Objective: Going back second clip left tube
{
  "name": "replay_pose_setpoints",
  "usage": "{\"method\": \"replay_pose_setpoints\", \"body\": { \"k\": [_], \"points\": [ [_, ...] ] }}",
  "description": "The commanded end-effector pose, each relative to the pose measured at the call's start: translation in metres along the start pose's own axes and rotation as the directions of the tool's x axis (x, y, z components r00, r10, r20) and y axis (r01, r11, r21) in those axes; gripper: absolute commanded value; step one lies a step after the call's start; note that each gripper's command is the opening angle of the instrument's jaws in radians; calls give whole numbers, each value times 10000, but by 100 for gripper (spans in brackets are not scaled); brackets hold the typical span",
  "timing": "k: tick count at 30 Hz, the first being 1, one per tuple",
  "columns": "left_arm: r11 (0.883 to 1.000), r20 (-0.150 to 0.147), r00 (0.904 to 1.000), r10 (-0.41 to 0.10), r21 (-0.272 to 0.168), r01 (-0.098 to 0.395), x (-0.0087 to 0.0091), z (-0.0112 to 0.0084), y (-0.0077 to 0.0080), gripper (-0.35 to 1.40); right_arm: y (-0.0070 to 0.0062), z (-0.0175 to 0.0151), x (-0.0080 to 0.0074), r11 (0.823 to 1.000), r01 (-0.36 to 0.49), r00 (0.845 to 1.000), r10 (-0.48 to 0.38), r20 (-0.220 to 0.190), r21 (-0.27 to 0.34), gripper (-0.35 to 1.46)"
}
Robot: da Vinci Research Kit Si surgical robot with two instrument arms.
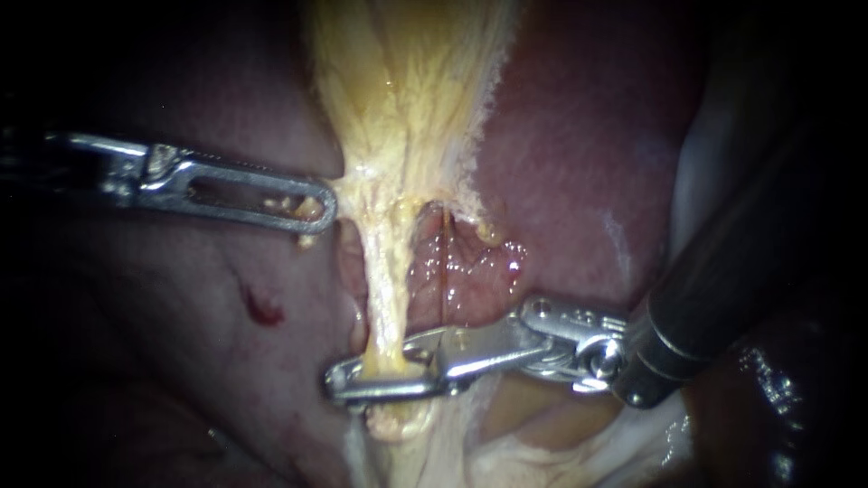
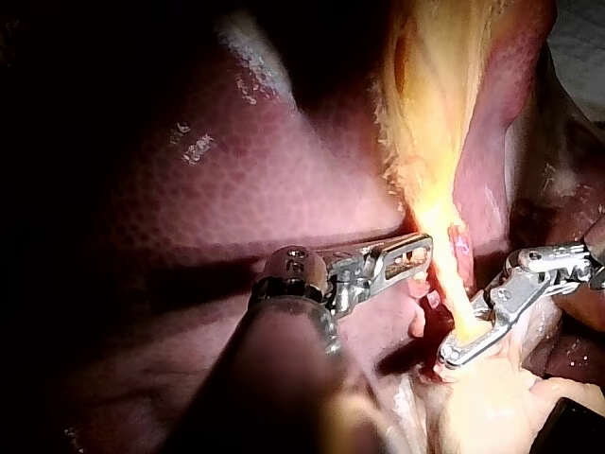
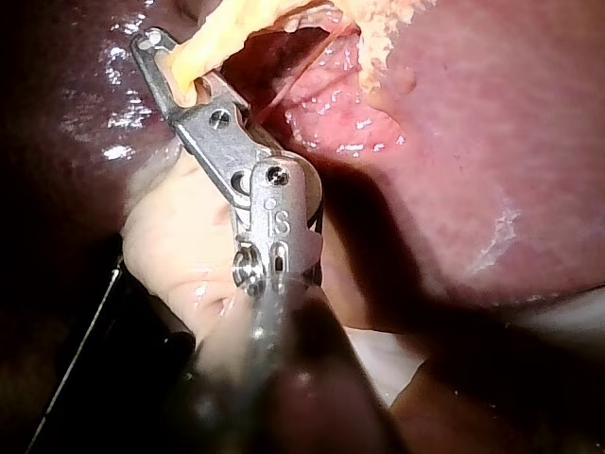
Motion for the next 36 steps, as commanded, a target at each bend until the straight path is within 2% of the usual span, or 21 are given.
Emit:
{"method": "replay_pose_setpoints", "body": {
  "k": [1,13,14,17,19,25,28,36],
  "points": [
    [10000,-1,10000,2,-1,-2,0,0,0,-35,0,0,0,10000,3,10000,-3,-6,-20,-35],
    [10000,-2,10000,3,0,-3,0,0,0,-35,-1,-1,-1,9999,7,10000,-7,-25,-101,-35],
    [10000,-2,10000,3,0,-3,0,0,0,-35,-2,-1,-1,9993,363,9993,-363,-13,-124,-27],
    [10000,-2,10000,2,-1,-2,0,0,0,-35,-3,0,0,9975,481,9988,-487,-94,-513,25],
    [10000,-1,10000,2,-2,-2,0,0,0,-35,-2,1,0,9933,648,9976,-667,-169,-955,39],
    [10000,0,10000,2,-3,-2,0,0,0,-35,1,2,1,9722,1368,9896,-1427,-174,-1900,48],
    [10000,1,10000,1,-3,-1,0,0,0,-35,6,2,1,9463,2017,9778,-2094,-35,-2527,50],
    [10000,1,10000,2,-3,-2,0,0,0,-35,12,-9,2,8955,2906,9542,-2972,331,-3370,50]
  ]
}}
